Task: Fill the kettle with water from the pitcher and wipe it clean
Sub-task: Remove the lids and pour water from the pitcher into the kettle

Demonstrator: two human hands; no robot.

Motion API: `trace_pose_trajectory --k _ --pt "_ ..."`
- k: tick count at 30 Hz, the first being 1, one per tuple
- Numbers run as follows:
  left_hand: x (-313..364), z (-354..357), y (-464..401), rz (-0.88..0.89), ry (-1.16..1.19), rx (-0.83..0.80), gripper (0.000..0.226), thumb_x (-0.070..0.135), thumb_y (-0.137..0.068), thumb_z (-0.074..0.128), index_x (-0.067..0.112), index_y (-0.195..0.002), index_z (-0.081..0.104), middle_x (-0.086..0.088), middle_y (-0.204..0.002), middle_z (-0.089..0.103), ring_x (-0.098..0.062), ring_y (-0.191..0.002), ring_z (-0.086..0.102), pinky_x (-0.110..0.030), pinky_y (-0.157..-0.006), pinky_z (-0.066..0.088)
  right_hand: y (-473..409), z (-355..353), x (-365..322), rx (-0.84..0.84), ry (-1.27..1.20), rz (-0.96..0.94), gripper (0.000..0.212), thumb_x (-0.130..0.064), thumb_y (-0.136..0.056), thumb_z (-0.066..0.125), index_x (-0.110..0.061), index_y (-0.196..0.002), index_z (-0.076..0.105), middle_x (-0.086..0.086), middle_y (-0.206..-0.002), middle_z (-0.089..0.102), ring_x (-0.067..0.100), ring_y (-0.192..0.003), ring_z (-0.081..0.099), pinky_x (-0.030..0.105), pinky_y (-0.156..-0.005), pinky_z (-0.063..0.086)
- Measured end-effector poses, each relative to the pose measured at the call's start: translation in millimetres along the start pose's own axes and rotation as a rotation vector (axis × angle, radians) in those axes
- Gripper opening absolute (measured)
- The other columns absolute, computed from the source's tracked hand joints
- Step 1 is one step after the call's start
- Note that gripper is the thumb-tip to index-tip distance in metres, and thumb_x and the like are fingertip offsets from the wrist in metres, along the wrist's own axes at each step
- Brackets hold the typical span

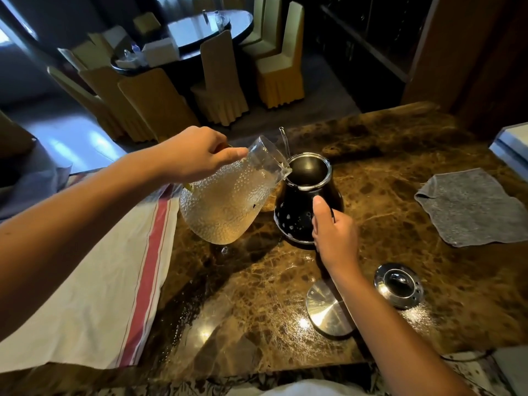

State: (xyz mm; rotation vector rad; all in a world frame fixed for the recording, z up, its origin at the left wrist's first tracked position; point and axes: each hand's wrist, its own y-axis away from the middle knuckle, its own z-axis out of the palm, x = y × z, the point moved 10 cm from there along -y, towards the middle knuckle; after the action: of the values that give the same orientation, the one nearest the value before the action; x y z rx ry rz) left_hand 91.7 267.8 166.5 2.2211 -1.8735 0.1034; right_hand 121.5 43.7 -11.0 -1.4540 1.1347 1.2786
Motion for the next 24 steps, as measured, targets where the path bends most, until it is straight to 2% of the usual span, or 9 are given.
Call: trace_pose_trajectory --k 3,5,6,12,16,22,24 --pt "1.7 0.0 -3.3 0.012 -0.005 -0.053 0.068 0.073 -0.084 0.039 0.011 -0.095 0.066 -0.009 -0.084 0.066 -0.022 -0.075 0.064 -0.034 -0.06 0.048 -1.4 1.3 0.6 -0.019 0.0 -0.001 0.074 -0.066 -0.093 0.045 0.002 -0.062 0.039 0.01 -0.055 0.038 0.024 -0.052 0.037 0.043 -0.055 0.033" --pt "1.0 -1.2 -6.4 0.011 -0.002 -0.085 0.078 0.075 -0.083 0.04 0.006 -0.104 0.069 -0.015 -0.094 0.071 -0.03 -0.085 0.069 -0.049 -0.076 0.059 -1.9 1.2 0.3 -0.021 0.008 -0.001 0.074 -0.065 -0.093 0.044 0.003 -0.062 0.04 0.01 -0.055 0.039 0.025 -0.052 0.038 0.049 -0.054 0.036" --pt "1.3 -1.9 -7.4 0.011 -0.009 -0.096 0.08 0.076 -0.083 0.04 0.005 -0.106 0.069 -0.018 -0.096 0.072 -0.033 -0.087 0.07 -0.052 -0.08 0.059 -1.9 1.2 -0.2 -0.02 0.012 -0.001 0.074 -0.064 -0.093 0.044 0.002 -0.062 0.04 0.009 -0.054 0.04 0.026 -0.052 0.039 0.05 -0.055 0.038" --pt "1.5 -2.2 -8.8 0.011 -0.019 -0.129 0.084 0.077 -0.082 0.04 0.0 -0.103 0.069 -0.024 -0.092 0.071 -0.038 -0.08 0.07 -0.048 -0.072 0.058 -1.6 1.6 0.1 -0.018 0.012 0.003 0.072 -0.064 -0.092 0.045 0.001 -0.062 0.04 0.006 -0.054 0.04 0.024 -0.052 0.039 0.041 -0.056 0.034" --pt "3.7 -4.6 -10.8 0.0 -0.024 -0.135 0.079 0.073 -0.083 0.042 0.0 -0.095 0.067 -0.021 -0.082 0.066 -0.026 -0.066 0.059 -0.038 -0.063 0.049 -2.8 3.0 2.1 -0.025 -0.01 0.024 0.067 -0.063 -0.091 0.047 -0.005 -0.06 0.036 0.004 -0.053 0.037 0.024 -0.052 0.035 0.043 -0.056 0.031" --pt "8.5 -6.9 -15.8 0.01 -0.089 -0.093 0.064 0.064 -0.095 0.048 0.004 -0.089 0.068 -0.015 -0.077 0.065 -0.023 -0.063 0.058 -0.034 -0.058 0.046 -3.8 4.2 3.6 -0.031 -0.043 0.022 0.068 -0.063 -0.092 0.048 -0.004 -0.06 0.035 0.001 -0.051 0.034 0.023 -0.051 0.033 0.042 -0.056 0.029" --pt "12.3 -8.3 -17.9 0.025 -0.122 -0.09 0.063 0.064 -0.096 0.048 0.005 -0.093 0.071 -0.013 -0.081 0.069 -0.025 -0.068 0.064 -0.036 -0.06 0.051 -4.2 3.9 3.6 -0.034 -0.049 0.016 0.07 -0.063 -0.092 0.048 -0.002 -0.06 0.035 0.002 -0.052 0.034 0.022 -0.051 0.032 0.041 -0.056 0.028"
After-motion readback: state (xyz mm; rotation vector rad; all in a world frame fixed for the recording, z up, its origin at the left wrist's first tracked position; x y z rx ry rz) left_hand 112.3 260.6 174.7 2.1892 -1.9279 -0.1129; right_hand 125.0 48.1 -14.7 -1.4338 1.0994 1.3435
